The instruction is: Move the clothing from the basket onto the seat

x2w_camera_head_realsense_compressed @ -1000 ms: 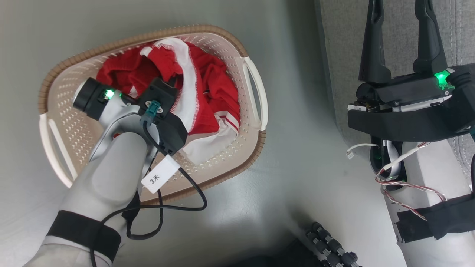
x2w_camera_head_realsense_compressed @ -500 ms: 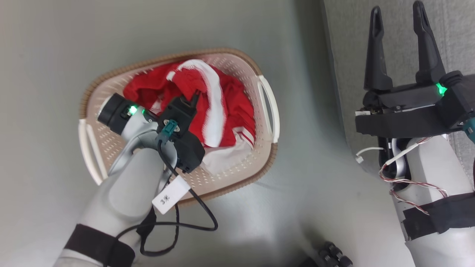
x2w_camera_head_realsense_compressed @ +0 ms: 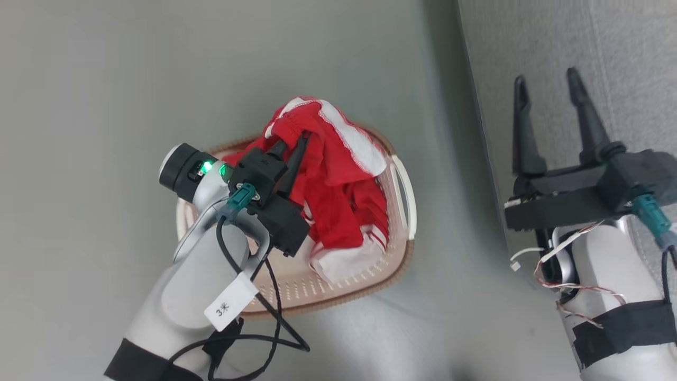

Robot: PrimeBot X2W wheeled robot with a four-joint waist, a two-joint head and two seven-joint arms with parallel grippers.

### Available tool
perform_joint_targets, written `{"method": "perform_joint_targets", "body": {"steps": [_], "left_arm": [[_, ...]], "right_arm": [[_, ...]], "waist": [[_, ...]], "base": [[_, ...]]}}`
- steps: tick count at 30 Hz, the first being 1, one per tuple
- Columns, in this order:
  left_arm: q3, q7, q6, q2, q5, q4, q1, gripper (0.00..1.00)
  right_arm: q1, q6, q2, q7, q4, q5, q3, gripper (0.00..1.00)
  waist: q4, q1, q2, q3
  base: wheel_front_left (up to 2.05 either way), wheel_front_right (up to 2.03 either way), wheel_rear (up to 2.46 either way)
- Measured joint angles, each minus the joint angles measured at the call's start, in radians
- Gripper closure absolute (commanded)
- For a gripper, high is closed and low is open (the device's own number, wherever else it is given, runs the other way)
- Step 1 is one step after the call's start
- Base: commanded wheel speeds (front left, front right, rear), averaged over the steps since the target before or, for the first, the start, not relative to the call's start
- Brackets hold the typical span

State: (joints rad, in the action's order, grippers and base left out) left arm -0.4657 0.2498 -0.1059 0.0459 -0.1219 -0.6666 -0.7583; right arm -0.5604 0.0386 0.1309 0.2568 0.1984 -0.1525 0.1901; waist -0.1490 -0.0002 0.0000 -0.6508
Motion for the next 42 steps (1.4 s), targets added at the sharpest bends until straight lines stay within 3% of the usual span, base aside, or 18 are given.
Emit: {"method": "perform_joint_targets", "body": {"steps": [9,33,42], "left_arm": [[-0.027,0.0,0.0,-0.003,-0.072,0.102,0.031,1.0],[-0.047,0.0,-0.001,-0.004,-0.111,0.122,0.208,1.0],[-0.07,0.0,-0.007,-0.002,-0.115,0.141,0.28,1.0]], "right_arm": [[0.047,-0.021,-0.006,0.0,0.068,0.004,0.014,0.0],[0.283,-0.054,-0.037,0.0,0.185,-0.019,0.052,0.0],[0.372,-0.101,-0.049,0.0,0.197,-0.018,0.132,0.0]], "waist": [[0.05,0.0,0.0,0.147],[0.143,0.0,-0.0002,0.509],[0.166,0.0,-0.0001,0.639]], "base": [[0.0,0.0,0.0],[0.0,0.0,0.0],[0.0,0.0,0.0]]}}
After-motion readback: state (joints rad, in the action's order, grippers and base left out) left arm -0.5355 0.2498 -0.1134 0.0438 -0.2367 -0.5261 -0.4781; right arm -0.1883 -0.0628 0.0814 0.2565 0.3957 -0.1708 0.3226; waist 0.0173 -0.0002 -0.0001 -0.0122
